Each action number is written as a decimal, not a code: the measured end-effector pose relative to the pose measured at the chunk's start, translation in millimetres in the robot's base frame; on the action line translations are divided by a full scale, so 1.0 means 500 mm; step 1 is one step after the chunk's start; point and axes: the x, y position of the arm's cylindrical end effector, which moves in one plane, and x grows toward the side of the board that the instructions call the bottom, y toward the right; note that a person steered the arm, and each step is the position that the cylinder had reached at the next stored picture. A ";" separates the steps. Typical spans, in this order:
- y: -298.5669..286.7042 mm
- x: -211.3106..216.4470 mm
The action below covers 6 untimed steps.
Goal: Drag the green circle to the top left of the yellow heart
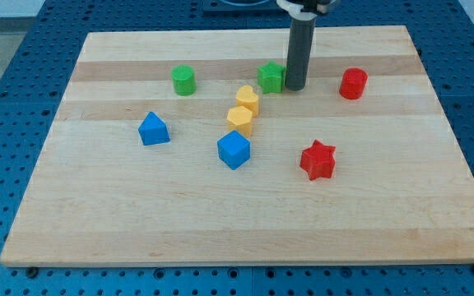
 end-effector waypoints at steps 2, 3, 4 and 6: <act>-0.007 -0.092; -0.070 -0.113; -0.165 -0.117; -0.338 -0.117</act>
